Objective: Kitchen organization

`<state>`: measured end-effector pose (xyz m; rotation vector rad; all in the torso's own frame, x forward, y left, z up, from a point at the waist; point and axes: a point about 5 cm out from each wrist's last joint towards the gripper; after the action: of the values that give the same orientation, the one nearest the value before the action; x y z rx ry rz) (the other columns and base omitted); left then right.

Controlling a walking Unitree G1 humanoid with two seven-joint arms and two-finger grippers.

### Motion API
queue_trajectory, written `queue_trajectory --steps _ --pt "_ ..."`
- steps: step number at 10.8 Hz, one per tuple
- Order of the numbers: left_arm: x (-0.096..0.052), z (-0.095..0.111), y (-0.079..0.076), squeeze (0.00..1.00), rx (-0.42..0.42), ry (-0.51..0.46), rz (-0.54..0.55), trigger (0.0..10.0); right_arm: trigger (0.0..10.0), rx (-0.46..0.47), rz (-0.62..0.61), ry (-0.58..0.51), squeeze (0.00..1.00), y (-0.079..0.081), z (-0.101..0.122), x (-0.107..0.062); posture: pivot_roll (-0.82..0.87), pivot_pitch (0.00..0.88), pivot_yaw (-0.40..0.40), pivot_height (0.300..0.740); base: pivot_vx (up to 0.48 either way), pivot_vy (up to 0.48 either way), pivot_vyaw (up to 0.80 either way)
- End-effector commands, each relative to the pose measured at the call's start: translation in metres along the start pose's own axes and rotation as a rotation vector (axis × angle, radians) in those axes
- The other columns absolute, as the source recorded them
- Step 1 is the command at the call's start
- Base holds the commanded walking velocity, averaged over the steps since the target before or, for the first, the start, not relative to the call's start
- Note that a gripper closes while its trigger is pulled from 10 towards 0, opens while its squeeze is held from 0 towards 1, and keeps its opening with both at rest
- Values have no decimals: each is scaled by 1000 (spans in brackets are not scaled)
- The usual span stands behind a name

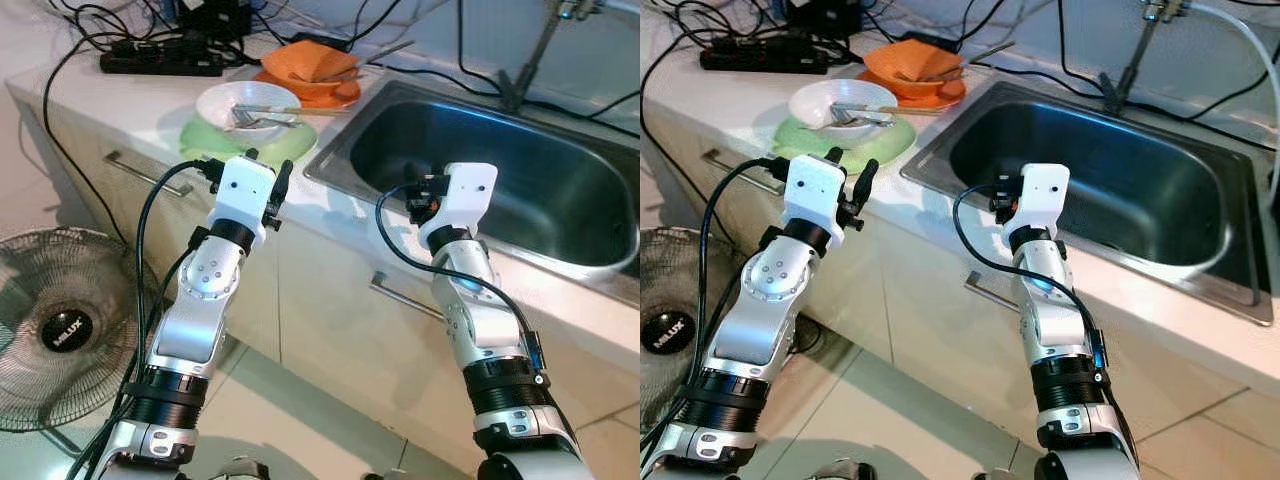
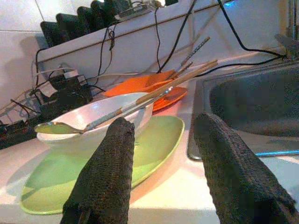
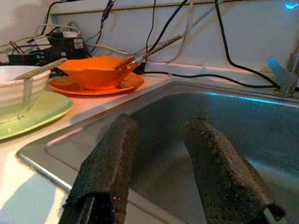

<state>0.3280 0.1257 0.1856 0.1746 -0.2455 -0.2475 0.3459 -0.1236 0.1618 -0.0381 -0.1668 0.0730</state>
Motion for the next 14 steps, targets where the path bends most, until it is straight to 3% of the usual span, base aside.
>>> queue_trajectory --steps 1,4,14 --pt "0 0 -3 0 3 1 -10 10000 10000 5 -6 6 0 -2 -1 1 -46 30 -59 740 0 0 0" --pt "-1 -2 0 0 13 12 5 10000 10000 9 -1 6 0 -1 0 2 -46 30 -59 740 0 0 0" --pt "1 4 -3 0 13 -22 -15 10000 10000 25 -16 0 0 -3 0 2 -44 44 -59 740 229 0 0"
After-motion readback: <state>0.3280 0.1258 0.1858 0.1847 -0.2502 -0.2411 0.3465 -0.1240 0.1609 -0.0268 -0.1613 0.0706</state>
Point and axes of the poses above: a point about 5 cm out from each wrist's last joint towards the gripper, its own x axis pointing out of the wrist towards the gripper, its own z axis along the axis of the wrist's last joint, y = z × x, and after that the axes turned 7 degrees about -x, right-handed
